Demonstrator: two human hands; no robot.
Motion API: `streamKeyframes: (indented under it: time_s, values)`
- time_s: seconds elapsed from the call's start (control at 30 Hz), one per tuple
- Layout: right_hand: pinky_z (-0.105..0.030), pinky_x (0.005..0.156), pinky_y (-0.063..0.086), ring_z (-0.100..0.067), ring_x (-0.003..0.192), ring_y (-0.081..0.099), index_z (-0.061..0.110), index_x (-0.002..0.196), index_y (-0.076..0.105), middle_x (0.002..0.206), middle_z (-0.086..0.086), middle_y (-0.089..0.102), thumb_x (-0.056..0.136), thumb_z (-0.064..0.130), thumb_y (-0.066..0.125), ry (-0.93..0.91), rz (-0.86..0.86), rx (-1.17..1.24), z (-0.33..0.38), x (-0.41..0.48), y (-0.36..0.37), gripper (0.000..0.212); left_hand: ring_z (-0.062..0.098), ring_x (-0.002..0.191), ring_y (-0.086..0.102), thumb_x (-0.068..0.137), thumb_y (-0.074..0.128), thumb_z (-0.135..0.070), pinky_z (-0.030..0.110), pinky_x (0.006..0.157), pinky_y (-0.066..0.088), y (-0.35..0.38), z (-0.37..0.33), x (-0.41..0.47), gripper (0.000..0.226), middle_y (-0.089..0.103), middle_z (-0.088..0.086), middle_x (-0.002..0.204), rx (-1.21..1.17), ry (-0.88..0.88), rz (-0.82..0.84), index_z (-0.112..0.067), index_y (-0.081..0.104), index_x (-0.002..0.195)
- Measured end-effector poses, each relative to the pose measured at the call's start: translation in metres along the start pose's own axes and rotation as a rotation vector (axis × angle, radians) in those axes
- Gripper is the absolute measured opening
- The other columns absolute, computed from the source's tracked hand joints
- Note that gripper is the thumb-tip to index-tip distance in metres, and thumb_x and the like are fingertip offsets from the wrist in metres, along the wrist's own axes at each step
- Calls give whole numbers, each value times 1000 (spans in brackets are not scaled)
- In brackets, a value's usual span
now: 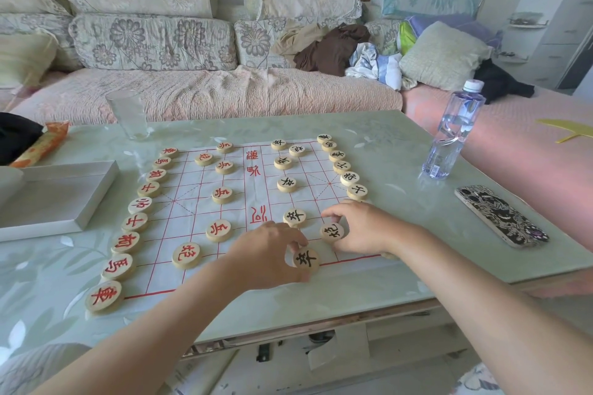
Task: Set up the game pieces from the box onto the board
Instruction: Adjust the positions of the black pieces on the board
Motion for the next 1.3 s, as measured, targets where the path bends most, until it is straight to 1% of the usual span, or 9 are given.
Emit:
streamKeyframes:
  time_s: [0.17,0.43,0.53,0.6,0.7,0.83,0.97,1.13,1.3]
  values:
    - [-25,95,43,-8,109,53,38,119,64,118,16,56,84,48,66,-50,7,-31,3,0,4,36,4,96,47,69,70,-61,26,75,45,1,1,-1,47,59,-22,102,1,0,-12,-40,59,109]
    - [-23,95,41,-7,113,52,37,127,59,124,15,54,83,51,67,-47,13,-45,4,0,5,46,4,95,46,70,70,-59,24,73,42,0,-1,-2,46,58,-23,102,-2,-1,2,-40,59,110]
    - [-19,92,37,-4,112,51,35,134,55,125,15,53,82,43,73,-32,-9,14,1,-6,-6,55,4,99,47,72,66,-64,23,77,40,-3,-3,-3,57,56,-24,106,-7,13,7,-39,53,121]
    - [-18,89,36,-4,110,51,34,133,56,122,14,55,84,32,72,13,-64,75,-8,-12,-21,51,4,98,47,76,63,-64,22,76,38,-9,-6,-4,58,55,-22,106,-27,19,-43,-36,52,125]
    - [-21,92,41,-9,107,58,32,122,64,111,14,62,85,19,69,69,-180,115,-31,-24,-40,40,6,96,48,83,62,-54,22,77,38,-16,-15,-2,48,55,-18,106,-28,48,-142,-32,54,124]
    - [-20,91,46,-8,102,62,35,103,66,102,16,67,84,8,64,103,-139,137,-49,-44,-38,33,9,97,49,87,61,-41,23,82,41,-8,-40,8,36,57,-13,107,-31,110,-144,-30,57,121]
    - [-27,87,49,-9,99,61,37,98,58,106,16,63,76,23,68,131,-84,140,-54,-59,-34,27,12,102,50,87,61,-36,28,87,43,9,-68,25,33,59,-9,108,-44,139,-136,-29,59,120]
    - [-31,79,48,-10,92,59,36,101,43,102,17,56,62,61,76,186,-101,-41,-60,-70,-37,56,16,105,51,85,65,-32,29,88,44,29,-96,47,36,60,-6,109,-76,139,-155,-27,59,120]
    - [-17,59,37,6,76,54,36,102,46,104,18,62,71,48,80,136,-43,110,-65,-71,-36,47,18,107,49,84,67,-28,35,93,43,47,-107,57,37,60,-5,112,-90,110,-173,-28,60,121]
Point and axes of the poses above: each hand's wrist, its own x-axis towards the middle knuckle, its own y-axis out of the palm, z = x × y, the point moved 2 cm from there along x, towards the middle knuckle
